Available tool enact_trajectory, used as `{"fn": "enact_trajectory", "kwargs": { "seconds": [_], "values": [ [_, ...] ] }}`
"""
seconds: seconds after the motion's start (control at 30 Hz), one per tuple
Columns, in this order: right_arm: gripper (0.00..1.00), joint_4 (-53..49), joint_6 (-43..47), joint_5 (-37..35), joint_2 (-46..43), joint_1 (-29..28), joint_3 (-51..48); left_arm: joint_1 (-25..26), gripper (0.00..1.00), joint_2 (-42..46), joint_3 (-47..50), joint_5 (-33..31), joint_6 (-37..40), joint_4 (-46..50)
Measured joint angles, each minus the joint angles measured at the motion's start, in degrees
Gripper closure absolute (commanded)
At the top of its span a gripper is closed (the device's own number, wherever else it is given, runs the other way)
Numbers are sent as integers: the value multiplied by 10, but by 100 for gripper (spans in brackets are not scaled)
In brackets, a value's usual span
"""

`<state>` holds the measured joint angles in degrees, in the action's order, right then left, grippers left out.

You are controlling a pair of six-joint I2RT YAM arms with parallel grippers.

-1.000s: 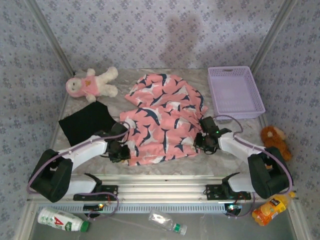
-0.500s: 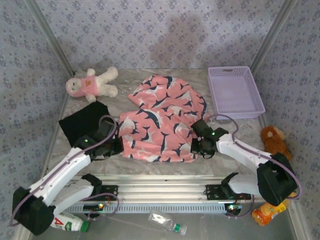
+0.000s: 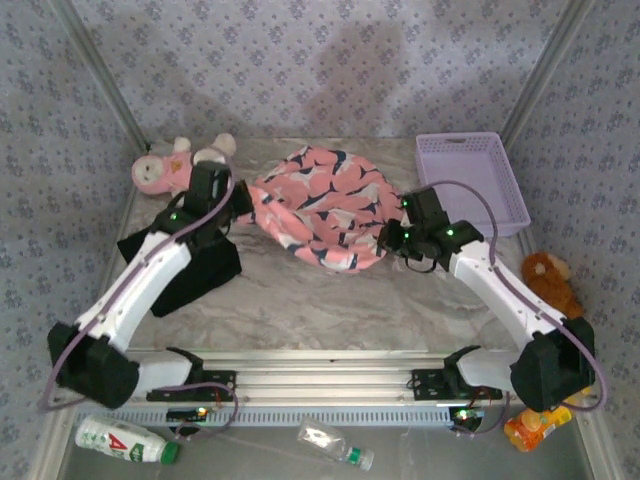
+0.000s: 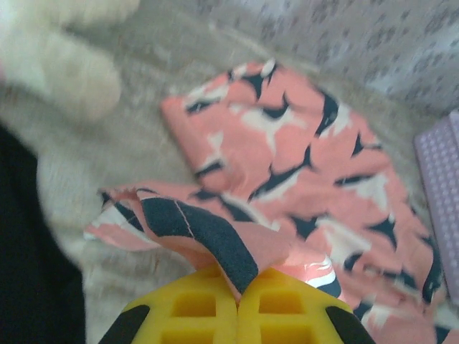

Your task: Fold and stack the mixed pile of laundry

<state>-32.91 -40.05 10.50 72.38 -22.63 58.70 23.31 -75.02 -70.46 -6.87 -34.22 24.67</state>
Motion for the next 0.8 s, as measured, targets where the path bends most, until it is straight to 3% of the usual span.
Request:
{"fn": "enact_trajectory", "kwargs": {
  "seconds": [0.17,0.2,0.23,0.3,0.33,0.47,0.53,0.7,0.8],
  "values": [
    [85,69,-1,33,96,91,41,-39,100,-215,-235,70,27,-30],
    [83,85,-3,36,115,109,48,-43,96,-262,-285,85,31,-33],
    [76,106,-9,39,135,129,53,-47,73,-310,-337,102,35,-32],
    [56,138,-25,36,165,160,56,-50,16,-416,-463,132,43,-3],
    [54,152,-33,32,180,176,56,-50,1,-477,-543,146,47,22],
    [57,204,-58,26,214,218,52,-47,0,-717,-898,177,57,167],
    [60,217,-64,17,215,220,47,-45,0,-788,-1002,185,59,234],
    [57,223,-35,-15,189,175,45,-38,0,-802,-1019,186,75,345],
    [54,219,-4,-30,168,123,46,-27,0,-755,-953,169,97,357]
  ]
}}
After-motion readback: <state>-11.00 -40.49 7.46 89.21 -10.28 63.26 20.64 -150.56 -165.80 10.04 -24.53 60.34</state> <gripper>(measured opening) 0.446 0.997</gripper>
